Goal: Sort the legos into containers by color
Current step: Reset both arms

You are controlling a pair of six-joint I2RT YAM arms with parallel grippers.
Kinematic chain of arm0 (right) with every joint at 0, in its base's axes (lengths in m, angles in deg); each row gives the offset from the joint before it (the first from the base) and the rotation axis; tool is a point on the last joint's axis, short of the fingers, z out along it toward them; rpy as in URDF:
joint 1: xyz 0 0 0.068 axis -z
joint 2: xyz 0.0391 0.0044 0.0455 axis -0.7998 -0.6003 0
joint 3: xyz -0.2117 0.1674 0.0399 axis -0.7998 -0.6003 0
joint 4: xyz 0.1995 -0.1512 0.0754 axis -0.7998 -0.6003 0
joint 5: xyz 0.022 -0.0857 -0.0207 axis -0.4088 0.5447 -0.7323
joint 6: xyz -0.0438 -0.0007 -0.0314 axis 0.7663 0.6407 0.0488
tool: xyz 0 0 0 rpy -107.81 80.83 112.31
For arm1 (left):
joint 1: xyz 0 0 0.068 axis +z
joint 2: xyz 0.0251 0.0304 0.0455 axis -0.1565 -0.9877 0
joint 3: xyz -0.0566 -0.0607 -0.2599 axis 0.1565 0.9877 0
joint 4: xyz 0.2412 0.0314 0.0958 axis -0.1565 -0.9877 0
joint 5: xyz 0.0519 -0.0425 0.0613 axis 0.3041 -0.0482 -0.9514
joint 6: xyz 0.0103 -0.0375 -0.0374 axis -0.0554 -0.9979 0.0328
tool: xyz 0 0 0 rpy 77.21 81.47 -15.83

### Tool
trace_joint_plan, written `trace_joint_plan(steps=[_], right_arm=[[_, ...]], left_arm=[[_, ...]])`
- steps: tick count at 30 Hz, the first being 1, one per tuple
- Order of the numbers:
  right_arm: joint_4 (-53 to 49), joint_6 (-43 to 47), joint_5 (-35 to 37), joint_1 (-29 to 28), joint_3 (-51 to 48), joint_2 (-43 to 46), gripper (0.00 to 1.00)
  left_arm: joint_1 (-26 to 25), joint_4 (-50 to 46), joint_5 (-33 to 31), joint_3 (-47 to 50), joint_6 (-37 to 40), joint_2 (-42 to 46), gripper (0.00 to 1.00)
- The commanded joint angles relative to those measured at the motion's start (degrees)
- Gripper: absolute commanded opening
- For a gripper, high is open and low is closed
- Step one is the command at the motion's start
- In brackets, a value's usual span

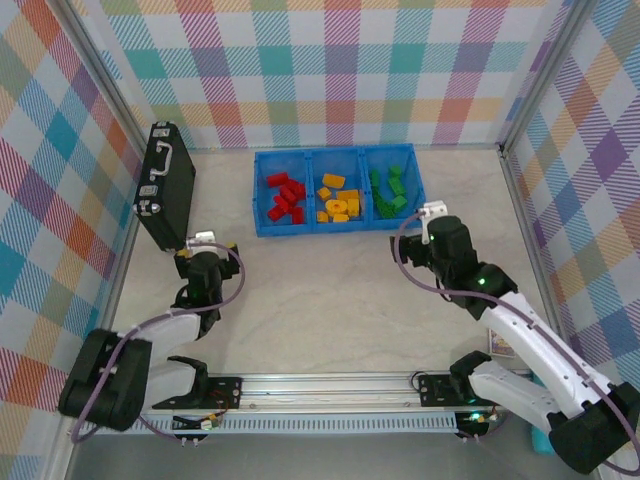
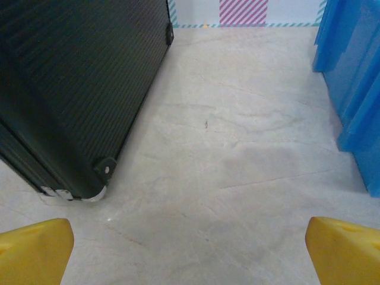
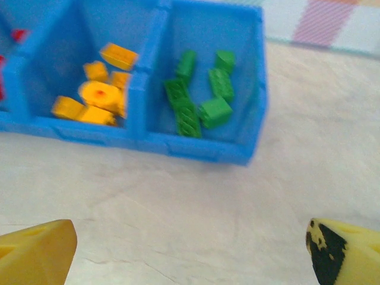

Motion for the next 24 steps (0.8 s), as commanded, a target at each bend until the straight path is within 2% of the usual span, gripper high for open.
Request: trace_joint_plan(steps=[1,3,5,7,8,9,11,13,15,17,20,24], right_arm=[[4.8,0.7,6.0,1.3,-5.4,1.8,0.99],[7.3,0.5,6.8,1.5,-8.3,2.9,0.99],[10.9,-0.1,7.0,1.8,-11.3,4.4,0.99],[17.5,0.4,7.1,2.3,-15.4,6.1,0.99],[22.4,1.5,7.0,2.6,-18.5,7.5,0.99],[27.5,3.2,6.2,3.2,-21.6,9.0,0.99],[33.6,4.7,4.5,4.7,-25.2,11.4,0.99],[38.3,4.6,2.7,7.9,-27.3,12.0,0.99],[41.7,5.1,-2.1,12.1,-27.2,9.8,0.99],[42.1,4.6,-5.0,15.6,-25.3,5.8,0.99],[45.5,4.4,-9.1,19.3,-23.2,-2.3,0.99],[49.6,9.3,-14.2,20.3,-18.8,-16.2,0.99]], left_arm=[[0.9,18.1,1.3,-0.3,2.8,-5.1,1.00],[1.3,11.4,1.9,-3.3,1.6,-5.9,1.00],[2.2,15.2,2.1,-2.0,0.6,-8.2,1.00],[3.5,27.5,3.0,2.2,-0.9,-14.0,1.00],[4.2,37.0,4.9,4.0,-0.1,-18.9,1.00],[4.5,39.6,10.1,4.9,1.1,-21.6,1.00],[4.4,38.2,14.3,2.6,3.1,-23.7,1.00],[5.4,29.7,20.2,0.4,3.7,-21.0,1.00],[7.0,20.5,26.0,-4.4,4.1,-20.9,1.00],[9.3,11.2,27.9,-9.3,1.8,-20.9,1.00],[11.3,11.4,28.8,-9.4,-0.4,-21.1,1.00],[11.4,11.1,28.6,-9.6,-0.3,-21.2,1.00]])
